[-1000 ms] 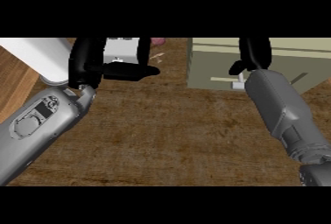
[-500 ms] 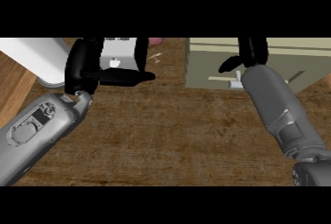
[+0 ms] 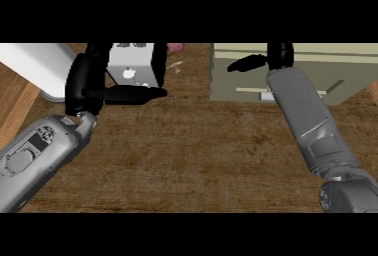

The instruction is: Pick up the can, place it into the drawer and close the drawer

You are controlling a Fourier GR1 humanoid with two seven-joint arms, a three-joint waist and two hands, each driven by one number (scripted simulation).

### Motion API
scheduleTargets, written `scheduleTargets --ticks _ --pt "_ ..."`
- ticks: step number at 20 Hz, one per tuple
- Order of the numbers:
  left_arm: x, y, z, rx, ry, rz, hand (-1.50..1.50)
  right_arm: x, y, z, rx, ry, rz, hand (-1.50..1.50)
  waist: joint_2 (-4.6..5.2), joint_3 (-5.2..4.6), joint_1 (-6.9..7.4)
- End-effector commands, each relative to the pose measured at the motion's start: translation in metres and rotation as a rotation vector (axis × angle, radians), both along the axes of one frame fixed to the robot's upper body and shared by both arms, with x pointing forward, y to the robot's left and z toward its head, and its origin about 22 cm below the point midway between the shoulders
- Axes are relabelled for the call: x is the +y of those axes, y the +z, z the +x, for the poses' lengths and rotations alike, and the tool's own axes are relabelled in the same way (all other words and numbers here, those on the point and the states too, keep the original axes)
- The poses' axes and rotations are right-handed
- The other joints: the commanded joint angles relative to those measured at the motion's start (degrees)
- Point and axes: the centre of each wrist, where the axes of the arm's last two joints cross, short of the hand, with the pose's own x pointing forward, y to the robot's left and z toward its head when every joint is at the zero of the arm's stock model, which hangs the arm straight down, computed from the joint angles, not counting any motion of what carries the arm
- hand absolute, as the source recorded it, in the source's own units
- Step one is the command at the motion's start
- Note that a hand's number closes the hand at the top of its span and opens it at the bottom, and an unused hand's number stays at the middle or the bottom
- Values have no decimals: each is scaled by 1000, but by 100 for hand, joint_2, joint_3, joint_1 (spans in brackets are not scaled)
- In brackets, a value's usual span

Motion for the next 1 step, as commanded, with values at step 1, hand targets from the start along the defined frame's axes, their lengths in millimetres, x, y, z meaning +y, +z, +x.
scheduleTargets --ticks 1 --pt "-8 -14 -12 17 -10 -26 -150 4 24 7 -44 6 162 -150 -36 -27 59"
